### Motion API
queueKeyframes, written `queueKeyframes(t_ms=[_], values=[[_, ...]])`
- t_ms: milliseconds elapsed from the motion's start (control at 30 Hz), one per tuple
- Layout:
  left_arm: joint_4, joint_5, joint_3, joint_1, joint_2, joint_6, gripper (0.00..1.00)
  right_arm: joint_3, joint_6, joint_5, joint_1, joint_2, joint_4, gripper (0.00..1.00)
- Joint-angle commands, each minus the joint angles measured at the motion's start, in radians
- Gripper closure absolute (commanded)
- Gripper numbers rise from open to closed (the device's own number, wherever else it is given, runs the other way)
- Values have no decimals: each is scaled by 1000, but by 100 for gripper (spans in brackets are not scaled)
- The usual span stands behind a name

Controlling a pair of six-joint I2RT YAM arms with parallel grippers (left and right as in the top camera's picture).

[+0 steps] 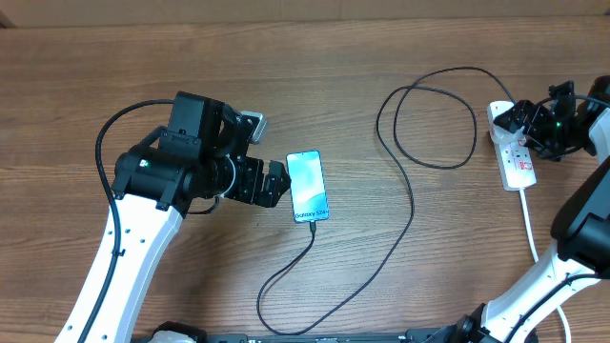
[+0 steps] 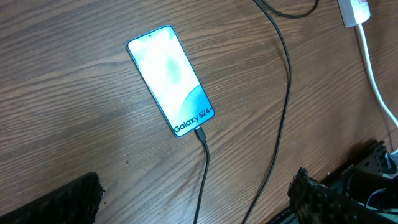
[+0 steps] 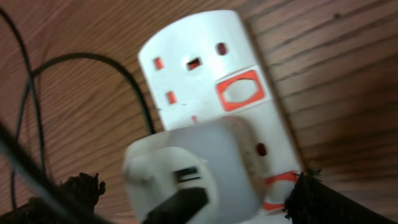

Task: Plug charger to phone and switch on socket
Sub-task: 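Press the orange switch beside the charger with the right gripper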

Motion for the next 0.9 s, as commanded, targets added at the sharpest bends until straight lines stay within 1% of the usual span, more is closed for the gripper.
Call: queueKeyframes(t_ms=[0,333,600,867], values=[[1,18,15,-7,-17,22,0,29,-5,-46,26,24,-5,0],[1,18,15,-7,-17,22,1,31,-5,-21,26,24,-5,0],[1,18,15,-7,-17,22,1,30,18,66,29,24,-2,0],[1,18,15,-7,-17,22,1,46,25,40,29,24,-15,0]])
